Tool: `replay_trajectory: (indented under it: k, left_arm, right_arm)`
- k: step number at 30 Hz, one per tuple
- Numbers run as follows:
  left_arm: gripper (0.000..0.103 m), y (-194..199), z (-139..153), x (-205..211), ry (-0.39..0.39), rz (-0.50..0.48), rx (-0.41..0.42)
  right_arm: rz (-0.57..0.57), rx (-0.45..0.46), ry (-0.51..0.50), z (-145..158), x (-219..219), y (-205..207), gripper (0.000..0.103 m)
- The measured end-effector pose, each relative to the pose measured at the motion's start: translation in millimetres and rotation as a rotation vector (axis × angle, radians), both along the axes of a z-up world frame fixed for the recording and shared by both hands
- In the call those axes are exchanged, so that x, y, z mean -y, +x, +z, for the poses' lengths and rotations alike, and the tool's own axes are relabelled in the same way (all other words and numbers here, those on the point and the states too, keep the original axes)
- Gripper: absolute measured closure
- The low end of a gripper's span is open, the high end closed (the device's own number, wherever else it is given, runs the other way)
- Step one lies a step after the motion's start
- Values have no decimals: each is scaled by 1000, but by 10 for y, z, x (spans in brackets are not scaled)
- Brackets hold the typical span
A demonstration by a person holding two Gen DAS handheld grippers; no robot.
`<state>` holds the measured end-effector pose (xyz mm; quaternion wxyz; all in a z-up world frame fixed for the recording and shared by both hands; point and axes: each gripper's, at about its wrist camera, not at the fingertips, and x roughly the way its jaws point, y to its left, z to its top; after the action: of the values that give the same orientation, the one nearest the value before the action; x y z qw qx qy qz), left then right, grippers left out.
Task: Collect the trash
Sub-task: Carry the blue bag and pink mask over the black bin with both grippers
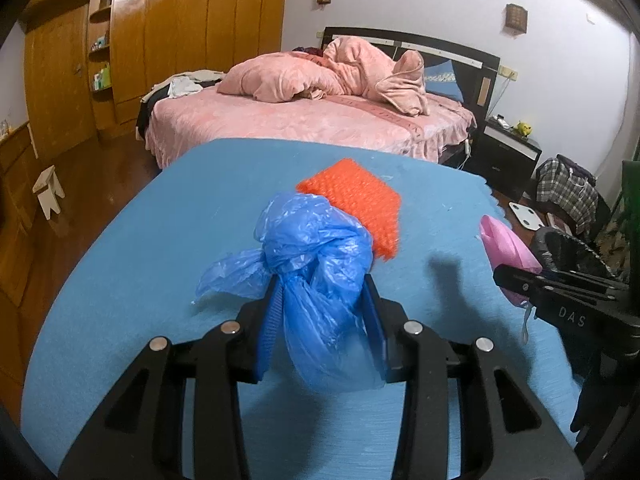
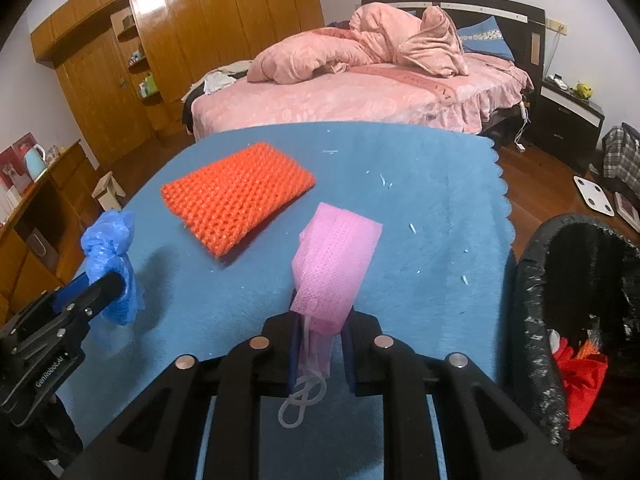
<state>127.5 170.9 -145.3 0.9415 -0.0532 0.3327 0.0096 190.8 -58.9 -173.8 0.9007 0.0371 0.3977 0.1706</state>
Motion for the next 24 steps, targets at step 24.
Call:
replay_trajectory:
  k: [24]
  left_arm:
    - [65, -268, 437, 498, 8, -81, 78]
  right_arm:
    - [-11, 89, 9, 507, 334, -452, 85]
